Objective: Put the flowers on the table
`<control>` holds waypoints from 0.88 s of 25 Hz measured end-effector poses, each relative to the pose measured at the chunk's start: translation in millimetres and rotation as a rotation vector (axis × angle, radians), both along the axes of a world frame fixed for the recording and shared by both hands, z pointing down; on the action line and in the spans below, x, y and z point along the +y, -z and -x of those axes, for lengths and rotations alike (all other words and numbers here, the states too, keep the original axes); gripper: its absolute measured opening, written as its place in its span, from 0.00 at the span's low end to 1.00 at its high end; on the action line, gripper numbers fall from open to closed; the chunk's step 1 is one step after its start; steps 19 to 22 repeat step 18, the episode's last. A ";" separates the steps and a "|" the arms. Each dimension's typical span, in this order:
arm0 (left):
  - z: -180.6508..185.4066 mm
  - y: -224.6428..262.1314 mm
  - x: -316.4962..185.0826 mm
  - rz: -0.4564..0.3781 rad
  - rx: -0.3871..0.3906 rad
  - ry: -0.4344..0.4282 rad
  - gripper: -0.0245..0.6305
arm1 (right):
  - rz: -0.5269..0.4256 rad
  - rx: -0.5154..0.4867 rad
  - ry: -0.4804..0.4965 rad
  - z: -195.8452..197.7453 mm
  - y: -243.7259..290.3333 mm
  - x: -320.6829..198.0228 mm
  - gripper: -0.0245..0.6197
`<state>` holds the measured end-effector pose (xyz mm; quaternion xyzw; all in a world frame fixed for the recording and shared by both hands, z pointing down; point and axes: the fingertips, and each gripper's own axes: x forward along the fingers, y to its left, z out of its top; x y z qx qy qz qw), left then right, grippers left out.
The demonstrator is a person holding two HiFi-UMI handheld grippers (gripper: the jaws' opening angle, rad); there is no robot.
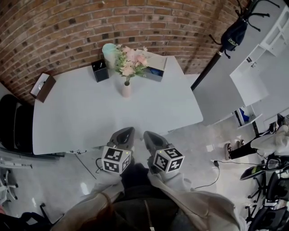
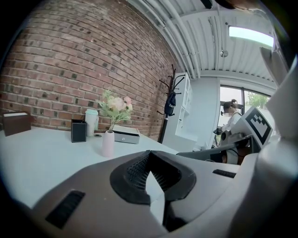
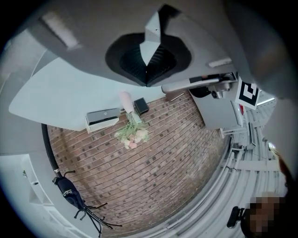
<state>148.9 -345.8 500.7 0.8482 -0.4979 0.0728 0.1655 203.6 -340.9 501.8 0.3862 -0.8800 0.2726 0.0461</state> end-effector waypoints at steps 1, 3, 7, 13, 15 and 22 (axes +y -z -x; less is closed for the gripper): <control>-1.7 0.9 0.7 -0.002 -0.001 -0.003 0.04 | -0.002 0.003 0.005 0.5 0.9 1.1 0.04; -3.9 2.6 1.2 -0.009 -0.004 -0.008 0.04 | -0.005 0.008 0.017 2.4 2.4 2.6 0.04; -1.6 1.3 6.0 -0.008 -0.014 -0.002 0.04 | -0.003 0.008 0.038 6.8 3.3 6.4 0.04; -1.1 -0.4 15.7 -0.010 -0.004 0.008 0.04 | -0.013 0.012 0.062 11.0 4.3 12.6 0.04; -3.5 -1.3 18.6 -0.012 -0.006 0.003 0.04 | -0.014 0.012 0.063 11.7 4.2 14.8 0.04; -5.4 -2.3 20.6 -0.013 -0.013 -0.001 0.04 | -0.017 0.014 0.062 11.6 5.1 16.2 0.04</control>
